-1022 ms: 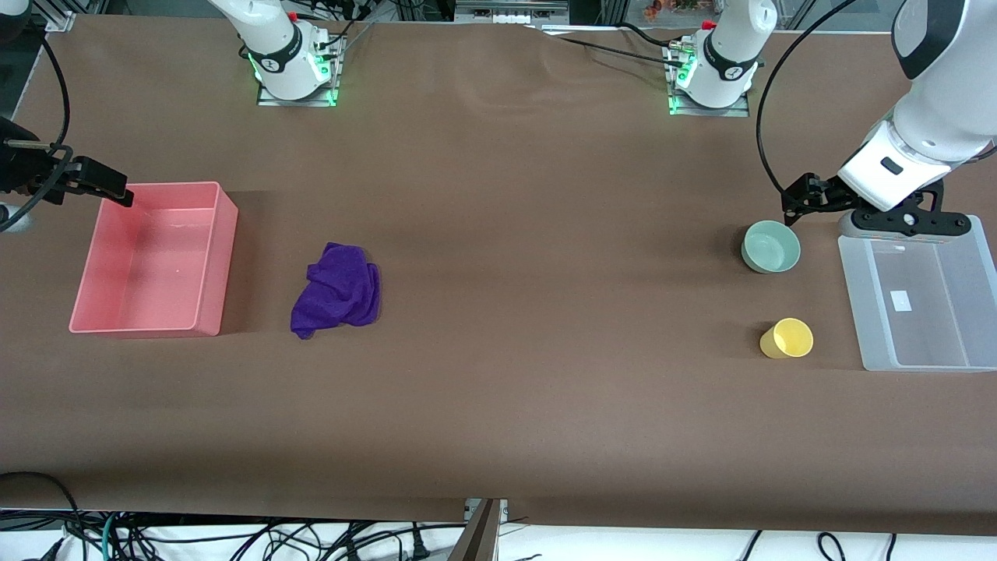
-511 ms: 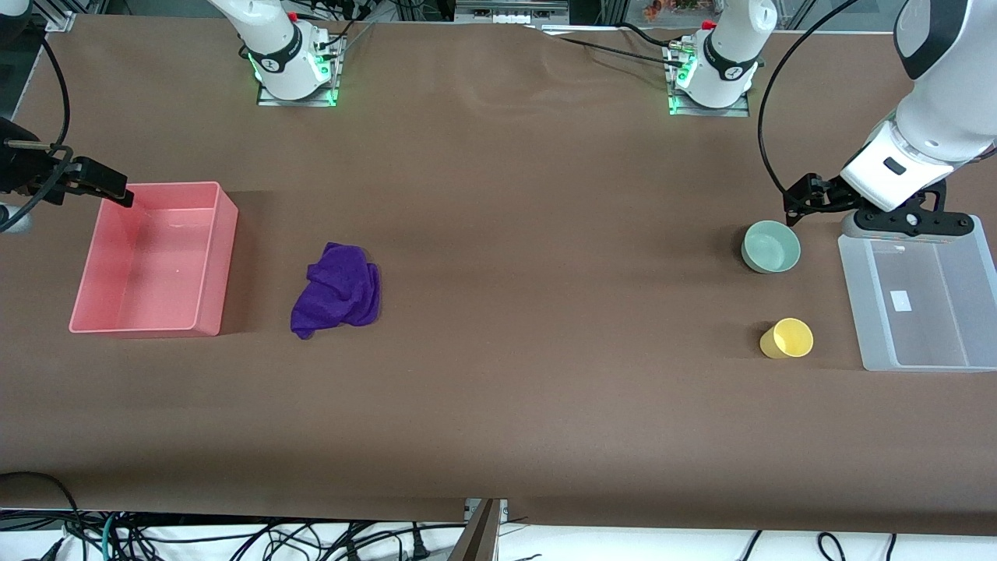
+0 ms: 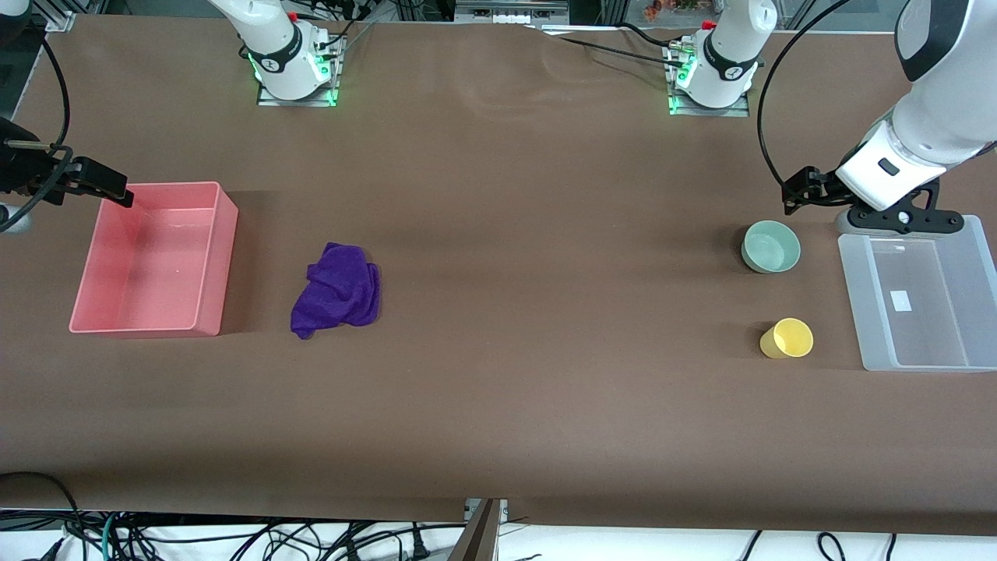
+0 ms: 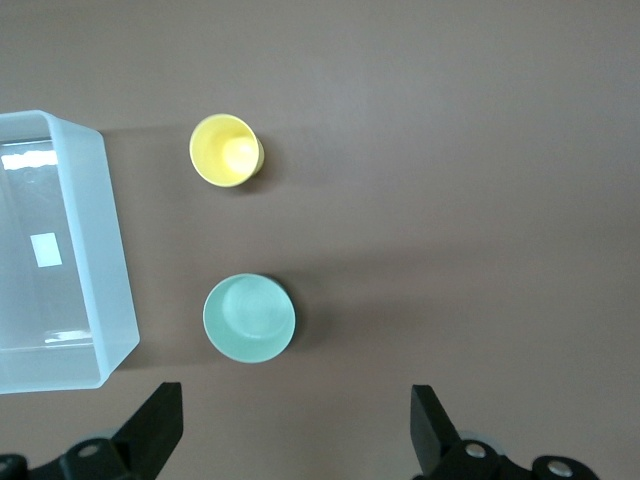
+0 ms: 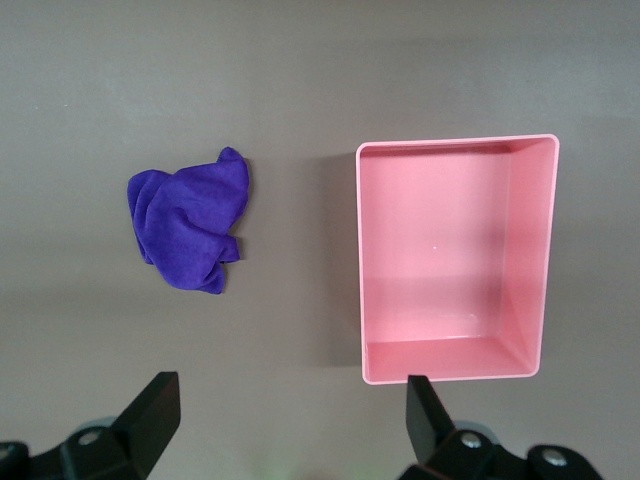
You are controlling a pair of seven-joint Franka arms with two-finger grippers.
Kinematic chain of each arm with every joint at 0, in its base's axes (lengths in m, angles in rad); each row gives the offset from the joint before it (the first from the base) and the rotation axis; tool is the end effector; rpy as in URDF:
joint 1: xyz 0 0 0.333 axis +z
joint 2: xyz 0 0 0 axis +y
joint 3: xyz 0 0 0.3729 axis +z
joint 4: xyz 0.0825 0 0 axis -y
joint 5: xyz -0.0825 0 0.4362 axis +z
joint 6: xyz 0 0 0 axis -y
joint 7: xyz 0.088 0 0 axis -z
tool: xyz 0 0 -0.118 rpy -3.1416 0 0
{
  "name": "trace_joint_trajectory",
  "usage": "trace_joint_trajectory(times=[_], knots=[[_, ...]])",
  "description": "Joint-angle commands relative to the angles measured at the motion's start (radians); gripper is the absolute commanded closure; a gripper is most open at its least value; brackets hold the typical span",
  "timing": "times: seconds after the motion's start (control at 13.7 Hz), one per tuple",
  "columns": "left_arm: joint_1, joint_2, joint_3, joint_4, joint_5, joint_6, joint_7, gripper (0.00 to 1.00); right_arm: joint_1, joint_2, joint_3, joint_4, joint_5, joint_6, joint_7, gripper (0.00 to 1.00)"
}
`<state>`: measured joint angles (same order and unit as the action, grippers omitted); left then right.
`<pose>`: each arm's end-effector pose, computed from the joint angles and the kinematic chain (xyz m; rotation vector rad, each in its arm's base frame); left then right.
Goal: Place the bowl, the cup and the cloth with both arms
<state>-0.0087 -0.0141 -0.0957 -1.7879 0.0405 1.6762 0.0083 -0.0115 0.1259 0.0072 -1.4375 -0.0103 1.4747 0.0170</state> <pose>0.5944 -0.0582 0.5739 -3.0866 0.1836 0.1479 0.6414 -0.0044 0.6530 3.1284 -0.0342 -0.1387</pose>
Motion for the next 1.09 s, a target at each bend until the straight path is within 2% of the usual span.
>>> trace_joint_trajectory(times=[0.0, 0.22, 0.29, 0.44, 0.58, 0.73, 0.88, 1.02], knots=[[0.016, 0.011, 0.004, 0.009, 0.007, -0.029, 0.108, 0.00, -0.001, 0.003, -0.004, 0.012, 0.016, 0.003, -0.018, 0.00], [0.052, 0.025, 0.005, -0.008, 0.009, -0.053, 0.159, 0.00, -0.001, 0.004, -0.004, 0.012, 0.016, 0.003, -0.019, 0.00], [0.078, 0.035, 0.005, -0.019, 0.016, -0.049, 0.230, 0.00, 0.004, 0.017, -0.003, 0.012, 0.007, 0.001, -0.014, 0.00], [0.124, 0.042, 0.005, -0.065, 0.021, 0.006, 0.318, 0.00, 0.004, 0.024, -0.004, 0.006, 0.009, 0.001, -0.014, 0.00], [0.170, 0.042, 0.005, -0.170, 0.022, 0.129, 0.436, 0.00, 0.008, 0.032, -0.004, -0.017, 0.001, 0.004, -0.012, 0.00], [0.197, 0.042, 0.005, -0.308, 0.022, 0.331, 0.504, 0.00, 0.007, 0.075, -0.004, -0.081, 0.000, 0.027, -0.006, 0.00], [0.220, 0.055, 0.005, -0.448, 0.022, 0.512, 0.533, 0.00, 0.005, 0.138, 0.000, -0.135, 0.007, 0.119, -0.012, 0.00], [0.223, 0.123, 0.005, -0.531, 0.021, 0.673, 0.562, 0.00, 0.016, 0.196, 0.028, -0.222, 0.009, 0.291, -0.002, 0.00]])
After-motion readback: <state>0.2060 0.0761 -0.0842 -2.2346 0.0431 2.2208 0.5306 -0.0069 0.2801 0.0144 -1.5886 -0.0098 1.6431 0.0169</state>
